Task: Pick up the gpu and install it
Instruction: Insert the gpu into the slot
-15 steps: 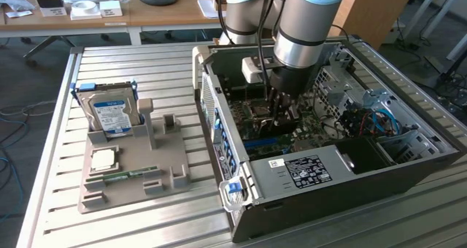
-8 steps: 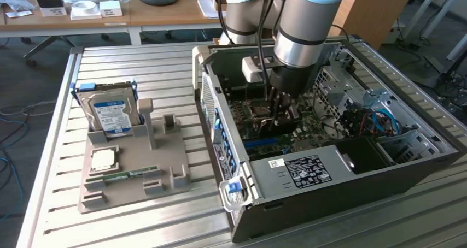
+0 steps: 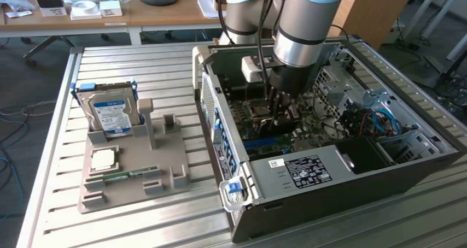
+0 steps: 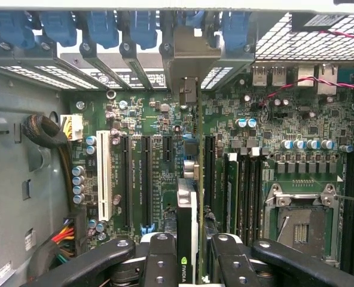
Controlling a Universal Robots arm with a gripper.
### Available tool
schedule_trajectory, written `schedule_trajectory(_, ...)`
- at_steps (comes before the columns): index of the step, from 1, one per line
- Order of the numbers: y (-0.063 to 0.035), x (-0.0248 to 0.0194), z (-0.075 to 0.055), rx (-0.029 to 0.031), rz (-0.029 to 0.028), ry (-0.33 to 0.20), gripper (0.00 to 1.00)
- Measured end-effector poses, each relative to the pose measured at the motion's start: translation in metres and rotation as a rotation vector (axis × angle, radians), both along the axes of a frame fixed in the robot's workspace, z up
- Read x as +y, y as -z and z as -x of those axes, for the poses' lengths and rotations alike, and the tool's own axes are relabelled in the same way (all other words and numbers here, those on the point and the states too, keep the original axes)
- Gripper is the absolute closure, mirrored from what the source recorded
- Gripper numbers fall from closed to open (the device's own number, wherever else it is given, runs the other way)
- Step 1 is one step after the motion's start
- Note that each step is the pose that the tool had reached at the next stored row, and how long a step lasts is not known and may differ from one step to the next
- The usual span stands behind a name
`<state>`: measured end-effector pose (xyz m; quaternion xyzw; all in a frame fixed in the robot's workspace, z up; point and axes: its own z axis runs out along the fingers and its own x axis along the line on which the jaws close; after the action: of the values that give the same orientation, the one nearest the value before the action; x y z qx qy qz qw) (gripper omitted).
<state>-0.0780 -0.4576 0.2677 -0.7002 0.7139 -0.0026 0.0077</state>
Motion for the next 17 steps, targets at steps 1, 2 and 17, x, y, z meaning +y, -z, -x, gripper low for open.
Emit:
schedule_trajectory(1,0.0000,0.0000,0.0003,0.0000,0.0000,0.000,0.73)
schedule_trajectory(2,0.0000,0.0000,0.0007,0.0000,0.0000,0.000,0.73)
schedule_trajectory(17,0.0000,-0.0007,0.0040,0.0000,0.0000,0.000,0.73)
